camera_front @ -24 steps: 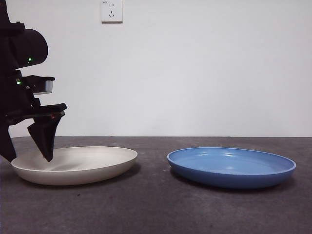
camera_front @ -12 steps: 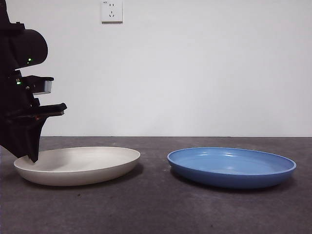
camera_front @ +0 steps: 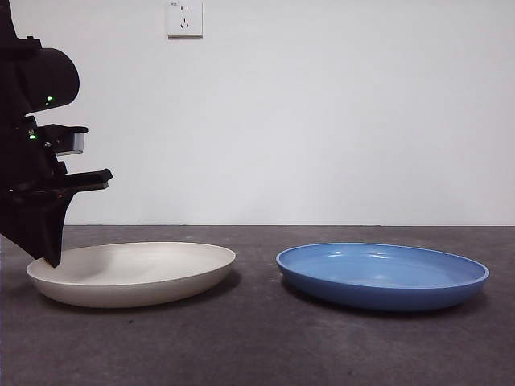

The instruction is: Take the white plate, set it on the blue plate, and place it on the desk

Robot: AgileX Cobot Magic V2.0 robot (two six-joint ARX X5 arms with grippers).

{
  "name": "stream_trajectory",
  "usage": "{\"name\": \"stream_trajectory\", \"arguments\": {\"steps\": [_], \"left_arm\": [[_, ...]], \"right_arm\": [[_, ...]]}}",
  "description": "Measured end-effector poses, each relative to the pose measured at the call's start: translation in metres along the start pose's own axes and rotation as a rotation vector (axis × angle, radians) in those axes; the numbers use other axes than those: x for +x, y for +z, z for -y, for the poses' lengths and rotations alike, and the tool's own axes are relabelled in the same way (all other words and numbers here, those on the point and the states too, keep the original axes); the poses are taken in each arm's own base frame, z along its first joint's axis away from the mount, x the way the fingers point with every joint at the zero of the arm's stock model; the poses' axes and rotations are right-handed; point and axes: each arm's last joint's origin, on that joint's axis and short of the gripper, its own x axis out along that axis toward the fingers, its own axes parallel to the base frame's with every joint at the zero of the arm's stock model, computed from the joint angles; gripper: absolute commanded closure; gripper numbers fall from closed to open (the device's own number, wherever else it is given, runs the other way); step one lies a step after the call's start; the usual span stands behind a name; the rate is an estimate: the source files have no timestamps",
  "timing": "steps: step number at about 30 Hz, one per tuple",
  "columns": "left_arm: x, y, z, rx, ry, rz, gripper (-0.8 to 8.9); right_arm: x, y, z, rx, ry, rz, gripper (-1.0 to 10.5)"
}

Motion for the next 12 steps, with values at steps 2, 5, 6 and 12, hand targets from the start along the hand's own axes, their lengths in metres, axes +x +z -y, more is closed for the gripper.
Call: {"name": "stream_trajectory", "arguments": {"steps": [2,5,6,12], "left_arm": [[0.000,0.000,0.000,-0.004,-0.001,0.002,7.99],[-0.002,0.002,0.000,-0.012,-0.009,0.006,7.99],[-0.003,0.004,0.000,-0.015,-0.013,0.009,7.99],[-0.040,0.024,0.005,-0.009,-0.090,0.096,7.99]], "right_arm": [[0.000,0.000,0.000,0.000,0.000,0.000,5.6],[0.000,0.000,0.000,0.000,0.000,0.000,5.6],[0.000,0.000,0.000,0.000,0.000,0.000,5.6],[0.000,0.002,0.000,-0.008,-0.001,0.016,5.6]]}}
